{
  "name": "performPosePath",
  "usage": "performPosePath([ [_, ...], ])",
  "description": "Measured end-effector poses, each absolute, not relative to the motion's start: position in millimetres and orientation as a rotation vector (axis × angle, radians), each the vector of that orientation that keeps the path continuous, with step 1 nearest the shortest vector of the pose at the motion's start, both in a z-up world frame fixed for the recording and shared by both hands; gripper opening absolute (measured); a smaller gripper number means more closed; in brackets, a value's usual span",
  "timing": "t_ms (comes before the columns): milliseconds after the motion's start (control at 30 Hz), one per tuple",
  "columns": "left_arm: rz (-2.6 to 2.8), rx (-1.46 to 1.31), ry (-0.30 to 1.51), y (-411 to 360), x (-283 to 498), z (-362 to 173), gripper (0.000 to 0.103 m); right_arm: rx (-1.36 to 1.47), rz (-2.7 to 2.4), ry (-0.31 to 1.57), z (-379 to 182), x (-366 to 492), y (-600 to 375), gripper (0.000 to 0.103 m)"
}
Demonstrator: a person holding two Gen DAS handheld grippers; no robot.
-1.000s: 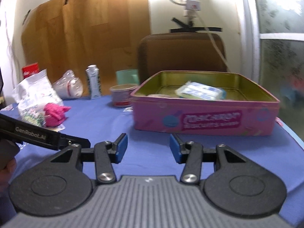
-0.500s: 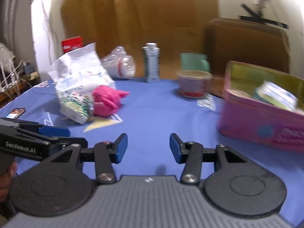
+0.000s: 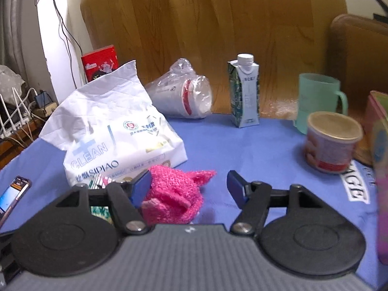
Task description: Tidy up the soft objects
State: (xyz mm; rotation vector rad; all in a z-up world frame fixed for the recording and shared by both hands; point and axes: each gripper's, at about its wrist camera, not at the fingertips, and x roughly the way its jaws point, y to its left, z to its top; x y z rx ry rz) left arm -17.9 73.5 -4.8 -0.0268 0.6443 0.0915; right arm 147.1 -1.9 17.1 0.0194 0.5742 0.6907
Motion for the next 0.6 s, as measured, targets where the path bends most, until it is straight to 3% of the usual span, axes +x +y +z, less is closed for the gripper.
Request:
performPosePath([
  [100,0.088,-0.025,0.651,71,-18,-5,0.087,0.039,0.748,0.588,21,138,-10,0.032],
  [167,0.079,-0.024,0.657,73,-13,-6,0.090,-0.030,0.751,0.554,24,121,-13,0.023],
  [400,0.078,-0.025,0.657,74,-12,-7,0.091,-0.219,0.667,0.534,2,80,-31,0.022],
  [600,0.073,-0.024,0.659,77,-9,-7,0.092,-0.153,0.643,0.556,2,76,-54,0.026],
])
